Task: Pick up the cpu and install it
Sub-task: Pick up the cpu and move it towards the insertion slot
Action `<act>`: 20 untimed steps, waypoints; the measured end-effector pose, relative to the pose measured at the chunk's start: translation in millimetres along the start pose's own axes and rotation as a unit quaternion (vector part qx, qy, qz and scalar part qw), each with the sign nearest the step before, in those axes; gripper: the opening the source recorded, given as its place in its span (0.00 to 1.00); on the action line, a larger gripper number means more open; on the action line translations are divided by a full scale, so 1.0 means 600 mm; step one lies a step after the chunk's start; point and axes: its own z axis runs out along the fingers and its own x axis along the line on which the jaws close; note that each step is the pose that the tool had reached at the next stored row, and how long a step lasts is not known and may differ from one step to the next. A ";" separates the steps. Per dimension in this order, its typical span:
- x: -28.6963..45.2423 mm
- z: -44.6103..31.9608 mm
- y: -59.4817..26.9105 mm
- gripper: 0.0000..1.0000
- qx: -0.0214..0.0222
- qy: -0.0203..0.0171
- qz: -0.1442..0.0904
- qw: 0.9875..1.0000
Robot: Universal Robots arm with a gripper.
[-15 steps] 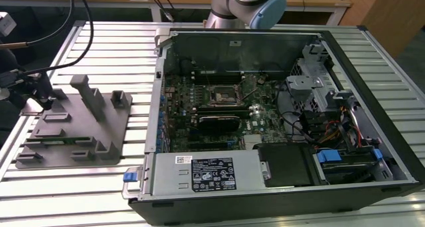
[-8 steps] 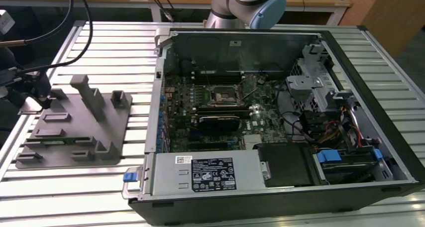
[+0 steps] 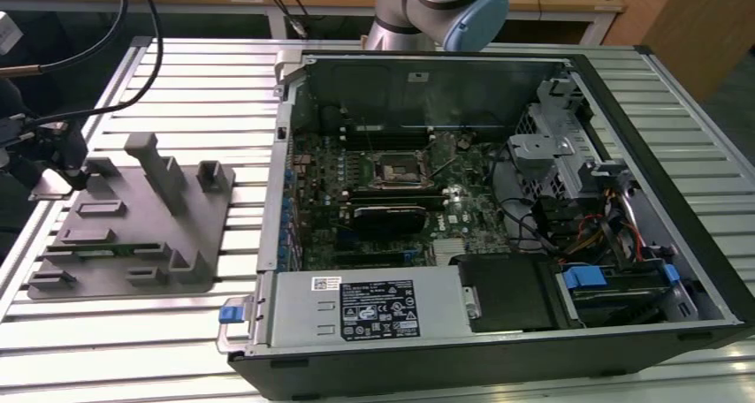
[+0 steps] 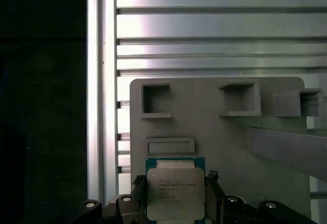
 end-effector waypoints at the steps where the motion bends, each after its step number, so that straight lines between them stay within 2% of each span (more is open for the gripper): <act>1: 0.000 -0.002 0.000 0.55 0.000 0.000 0.000 1.000; 12: -0.001 -0.025 0.002 0.55 0.000 0.000 0.000 1.000; 20: -0.001 -0.038 0.002 0.55 0.000 0.000 0.000 1.000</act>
